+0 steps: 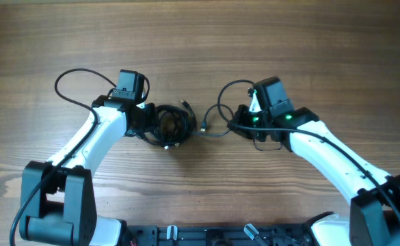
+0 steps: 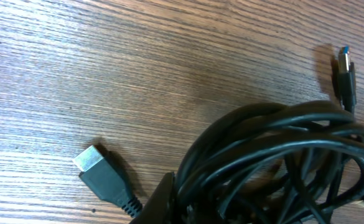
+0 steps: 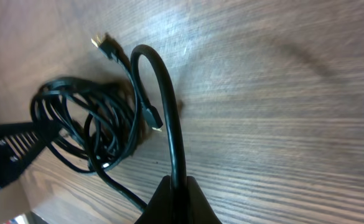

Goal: Untangle cables

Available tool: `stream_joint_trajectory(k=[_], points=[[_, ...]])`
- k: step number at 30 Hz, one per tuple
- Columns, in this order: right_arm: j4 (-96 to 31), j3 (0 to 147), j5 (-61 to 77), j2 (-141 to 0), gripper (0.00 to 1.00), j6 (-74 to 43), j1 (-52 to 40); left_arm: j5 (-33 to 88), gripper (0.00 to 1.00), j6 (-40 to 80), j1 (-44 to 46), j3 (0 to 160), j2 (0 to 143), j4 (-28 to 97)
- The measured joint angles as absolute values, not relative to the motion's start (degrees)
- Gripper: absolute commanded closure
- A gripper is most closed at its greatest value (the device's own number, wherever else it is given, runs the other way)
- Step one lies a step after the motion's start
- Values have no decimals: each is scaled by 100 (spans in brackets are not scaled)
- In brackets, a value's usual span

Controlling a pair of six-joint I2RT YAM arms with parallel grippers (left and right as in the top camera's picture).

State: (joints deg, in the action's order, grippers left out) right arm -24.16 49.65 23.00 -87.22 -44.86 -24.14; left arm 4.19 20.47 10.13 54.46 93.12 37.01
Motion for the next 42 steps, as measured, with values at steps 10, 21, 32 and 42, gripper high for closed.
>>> stream_joint_trajectory(k=[10, 21, 32, 42], points=[[-2211, 4965, 2176, -8947, 84, -4519, -2799, 1942, 96, 1009, 1013, 5446, 9312, 3575], [-2040, 4965, 1957, -8976, 29, -3618, -2799, 2545, 96, 604, 1013, 5446, 9312, 3575], [-945, 4965, 1898, -8982, 40, -1798, -3050, 2565, 95, 532, 1013, 5446, 9312, 3577], [-1072, 4965, 1426, -8982, 41, -1129, -3334, 2571, 94, 497, 1013, 5446, 9312, 3579]])
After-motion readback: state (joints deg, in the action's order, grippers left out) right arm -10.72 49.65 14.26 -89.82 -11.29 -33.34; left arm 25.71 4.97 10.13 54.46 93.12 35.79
